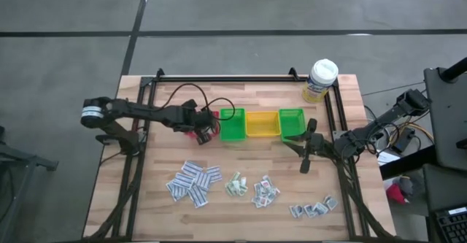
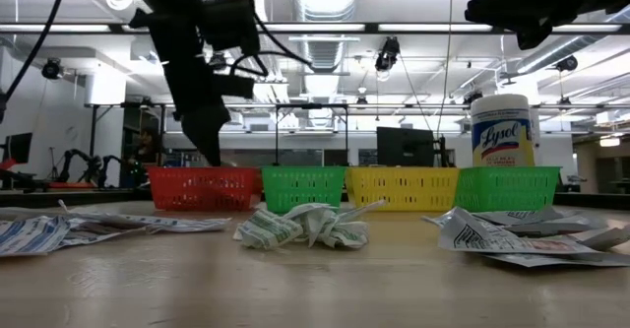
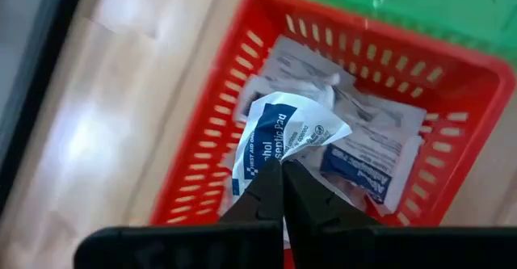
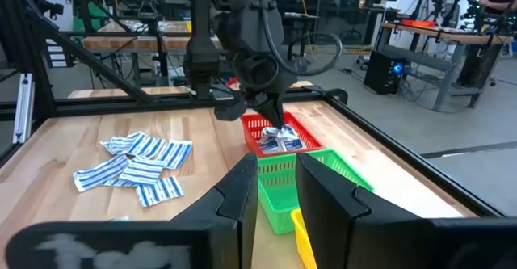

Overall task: Pick & Place First Aid Supplies
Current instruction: Put the alcohol pad into the red basket

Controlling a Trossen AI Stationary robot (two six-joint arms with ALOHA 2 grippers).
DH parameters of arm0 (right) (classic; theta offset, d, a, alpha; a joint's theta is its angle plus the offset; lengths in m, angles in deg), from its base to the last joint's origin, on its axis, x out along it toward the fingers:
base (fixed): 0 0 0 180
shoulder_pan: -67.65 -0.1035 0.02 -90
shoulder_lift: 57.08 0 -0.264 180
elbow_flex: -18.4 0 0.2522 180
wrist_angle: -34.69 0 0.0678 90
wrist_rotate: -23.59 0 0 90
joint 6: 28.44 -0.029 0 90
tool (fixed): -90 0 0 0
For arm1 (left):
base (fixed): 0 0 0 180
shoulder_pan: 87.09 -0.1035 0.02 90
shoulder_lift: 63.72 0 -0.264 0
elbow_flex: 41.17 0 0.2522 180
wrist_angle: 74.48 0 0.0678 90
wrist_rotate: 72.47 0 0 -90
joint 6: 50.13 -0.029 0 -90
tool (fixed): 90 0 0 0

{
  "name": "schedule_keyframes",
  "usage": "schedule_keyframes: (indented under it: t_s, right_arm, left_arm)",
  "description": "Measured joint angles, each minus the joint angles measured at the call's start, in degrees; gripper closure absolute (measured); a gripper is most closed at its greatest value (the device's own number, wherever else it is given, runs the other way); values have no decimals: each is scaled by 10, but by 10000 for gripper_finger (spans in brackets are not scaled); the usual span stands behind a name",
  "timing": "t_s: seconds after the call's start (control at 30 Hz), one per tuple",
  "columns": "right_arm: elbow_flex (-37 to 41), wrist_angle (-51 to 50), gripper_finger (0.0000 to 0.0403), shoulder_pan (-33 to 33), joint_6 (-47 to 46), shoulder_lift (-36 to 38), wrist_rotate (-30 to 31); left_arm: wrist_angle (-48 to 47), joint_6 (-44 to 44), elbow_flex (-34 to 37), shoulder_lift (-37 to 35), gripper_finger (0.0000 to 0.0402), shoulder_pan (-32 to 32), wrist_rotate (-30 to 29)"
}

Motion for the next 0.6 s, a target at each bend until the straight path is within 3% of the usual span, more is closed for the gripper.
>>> schedule_keyframes:
  t_s: [0.3,0.6]
  right_arm:
    - [0,0,328,0,0,0,0]
    - [0,0,328,0,0,0,0]
  left_arm:
    - [54,0,39,-1,401,-11,41]
    - [60,-1,42,-1,401,-12,39]
